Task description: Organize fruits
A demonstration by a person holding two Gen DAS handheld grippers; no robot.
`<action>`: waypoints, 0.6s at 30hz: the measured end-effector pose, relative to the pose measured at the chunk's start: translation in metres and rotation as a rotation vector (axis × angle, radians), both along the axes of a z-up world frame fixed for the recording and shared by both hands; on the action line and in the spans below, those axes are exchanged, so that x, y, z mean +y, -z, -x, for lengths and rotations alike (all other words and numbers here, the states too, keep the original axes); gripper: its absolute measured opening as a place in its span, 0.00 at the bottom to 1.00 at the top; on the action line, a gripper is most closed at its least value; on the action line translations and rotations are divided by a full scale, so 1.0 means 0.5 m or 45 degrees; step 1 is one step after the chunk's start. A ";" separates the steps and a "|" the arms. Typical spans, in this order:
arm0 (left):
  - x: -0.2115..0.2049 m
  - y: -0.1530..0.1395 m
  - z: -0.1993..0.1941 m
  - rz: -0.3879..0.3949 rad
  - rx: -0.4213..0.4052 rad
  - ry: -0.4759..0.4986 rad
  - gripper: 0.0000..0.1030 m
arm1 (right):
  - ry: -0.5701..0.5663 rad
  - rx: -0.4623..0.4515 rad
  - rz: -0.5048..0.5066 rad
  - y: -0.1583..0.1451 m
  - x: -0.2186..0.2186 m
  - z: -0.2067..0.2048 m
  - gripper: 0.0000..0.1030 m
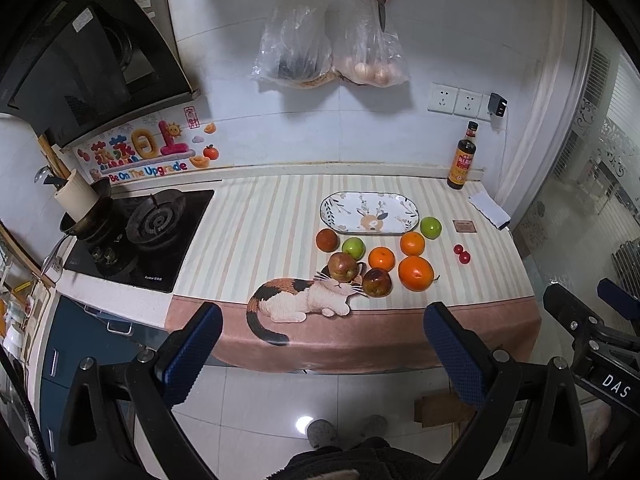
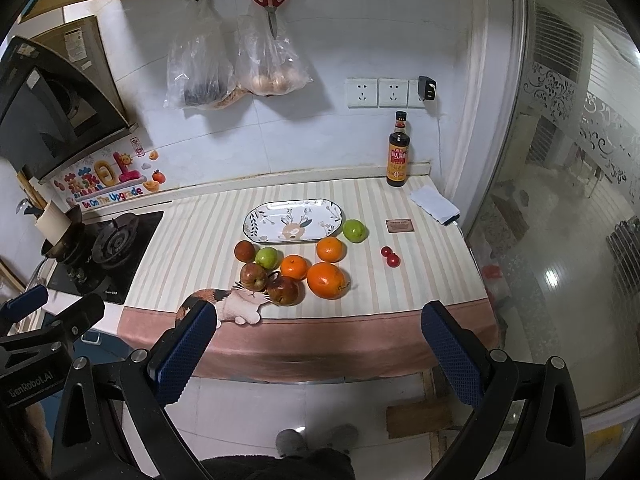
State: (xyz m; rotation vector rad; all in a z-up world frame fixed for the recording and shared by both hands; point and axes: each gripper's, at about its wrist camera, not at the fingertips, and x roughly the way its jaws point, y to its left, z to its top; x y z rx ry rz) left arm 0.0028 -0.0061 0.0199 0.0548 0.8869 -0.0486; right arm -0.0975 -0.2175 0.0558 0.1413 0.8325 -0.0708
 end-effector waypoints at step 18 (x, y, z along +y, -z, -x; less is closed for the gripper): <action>0.075 0.201 -0.293 -0.093 0.168 -0.021 1.00 | 0.157 0.267 -0.289 0.277 -0.068 -0.290 1.00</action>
